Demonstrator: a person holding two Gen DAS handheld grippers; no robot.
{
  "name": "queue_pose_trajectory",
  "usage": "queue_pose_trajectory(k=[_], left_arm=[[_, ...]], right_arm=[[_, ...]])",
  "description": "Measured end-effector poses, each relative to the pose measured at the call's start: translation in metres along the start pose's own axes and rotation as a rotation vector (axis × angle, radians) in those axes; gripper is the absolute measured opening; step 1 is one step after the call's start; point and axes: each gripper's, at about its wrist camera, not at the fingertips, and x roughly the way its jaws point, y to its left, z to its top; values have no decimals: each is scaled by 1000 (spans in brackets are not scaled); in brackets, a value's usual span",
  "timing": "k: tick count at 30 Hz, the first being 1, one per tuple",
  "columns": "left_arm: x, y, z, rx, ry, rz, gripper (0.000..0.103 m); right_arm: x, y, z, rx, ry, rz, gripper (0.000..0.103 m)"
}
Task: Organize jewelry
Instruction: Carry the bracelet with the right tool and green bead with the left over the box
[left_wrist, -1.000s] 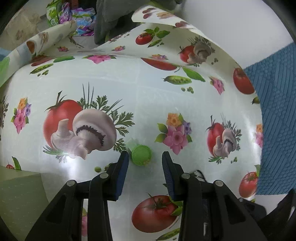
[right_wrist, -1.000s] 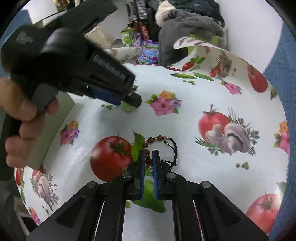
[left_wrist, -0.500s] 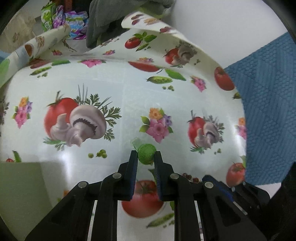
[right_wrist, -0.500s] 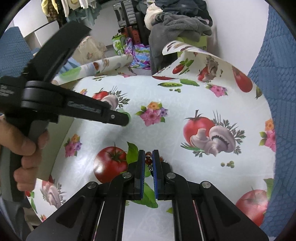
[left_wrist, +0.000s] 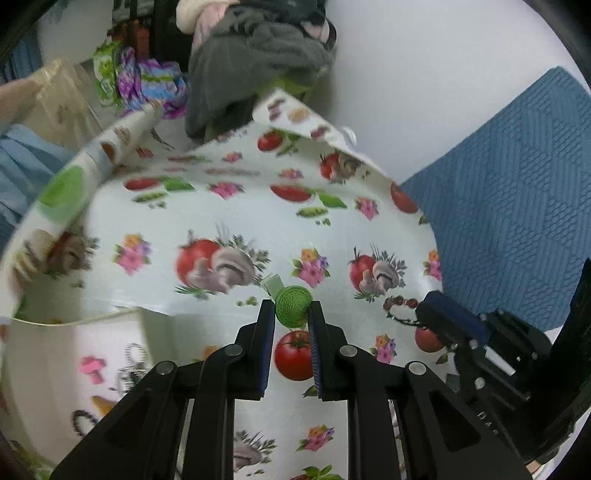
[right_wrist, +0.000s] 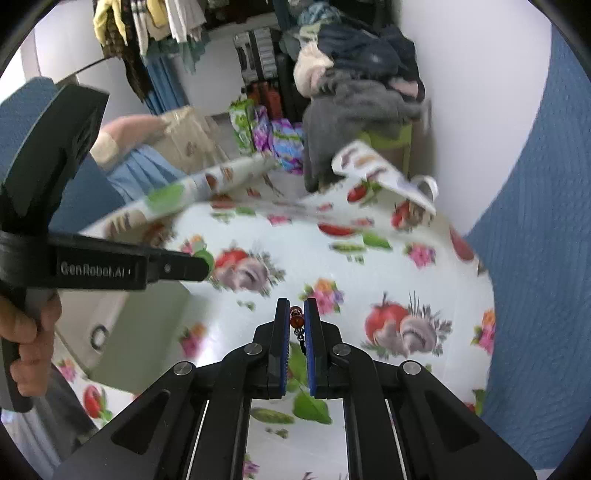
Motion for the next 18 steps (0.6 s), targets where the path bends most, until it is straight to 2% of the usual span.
queue_pose_trajectory(k=[10, 18], left_arm=[[-100, 31, 5, 9, -114, 38, 17], [-137, 83, -14, -33, -158, 64, 17]], right_arm=[[-46, 57, 56, -46, -81, 43, 5], [-52, 110, 78, -84, -97, 95, 5]])
